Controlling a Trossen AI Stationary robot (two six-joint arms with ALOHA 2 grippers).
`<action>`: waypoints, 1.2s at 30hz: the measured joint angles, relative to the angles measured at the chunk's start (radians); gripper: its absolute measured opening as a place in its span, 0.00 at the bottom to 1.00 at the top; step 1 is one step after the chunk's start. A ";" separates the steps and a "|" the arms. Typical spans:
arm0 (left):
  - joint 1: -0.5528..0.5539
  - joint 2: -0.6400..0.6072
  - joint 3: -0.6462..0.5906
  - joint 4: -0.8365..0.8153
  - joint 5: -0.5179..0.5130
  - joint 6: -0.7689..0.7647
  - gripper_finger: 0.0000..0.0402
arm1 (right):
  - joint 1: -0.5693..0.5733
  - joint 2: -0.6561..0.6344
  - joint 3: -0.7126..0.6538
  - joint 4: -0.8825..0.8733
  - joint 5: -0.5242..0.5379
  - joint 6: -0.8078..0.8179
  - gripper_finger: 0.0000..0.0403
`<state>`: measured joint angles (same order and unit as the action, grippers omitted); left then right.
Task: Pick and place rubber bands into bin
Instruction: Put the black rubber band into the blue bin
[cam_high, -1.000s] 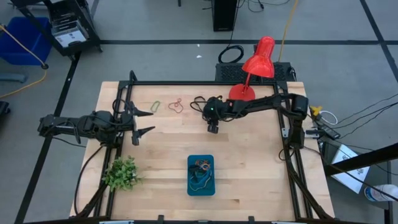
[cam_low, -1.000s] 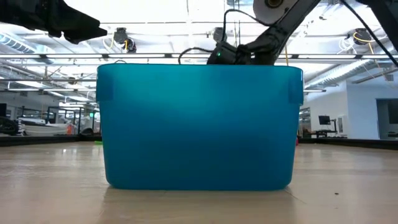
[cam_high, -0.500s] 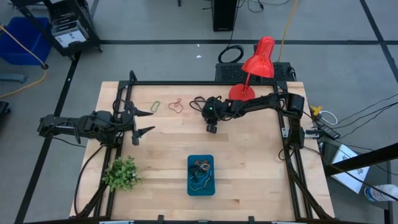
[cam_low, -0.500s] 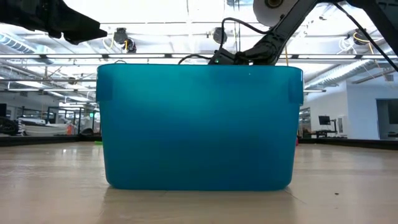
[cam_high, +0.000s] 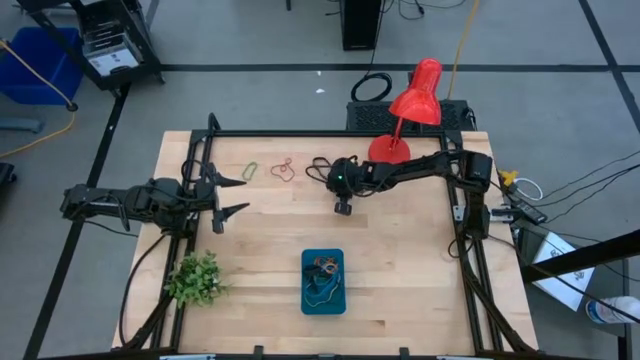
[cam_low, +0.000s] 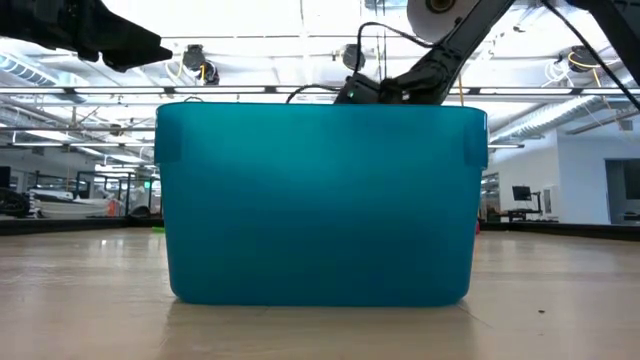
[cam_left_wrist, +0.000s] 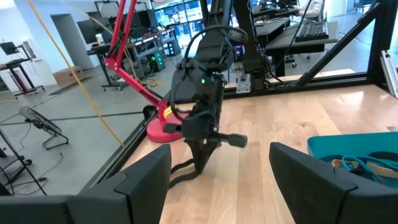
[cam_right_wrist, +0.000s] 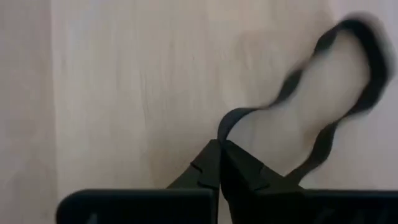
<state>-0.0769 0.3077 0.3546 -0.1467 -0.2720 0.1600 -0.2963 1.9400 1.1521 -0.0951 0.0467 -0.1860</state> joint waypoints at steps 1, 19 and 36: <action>0.000 0.000 0.000 0.000 0.000 0.000 0.69 | 0.005 -0.015 -0.001 -0.003 0.002 0.000 0.01; 0.000 0.000 0.000 0.000 0.000 0.000 0.68 | 0.201 -0.511 0.001 0.060 0.116 0.042 0.00; 0.000 0.000 0.000 0.000 0.000 -0.008 0.69 | 0.542 -0.536 0.002 0.349 0.198 -0.003 0.00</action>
<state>-0.0769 0.3077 0.3546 -0.1467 -0.2722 0.1524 0.2457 1.4039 1.1545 0.2536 0.2443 -0.1888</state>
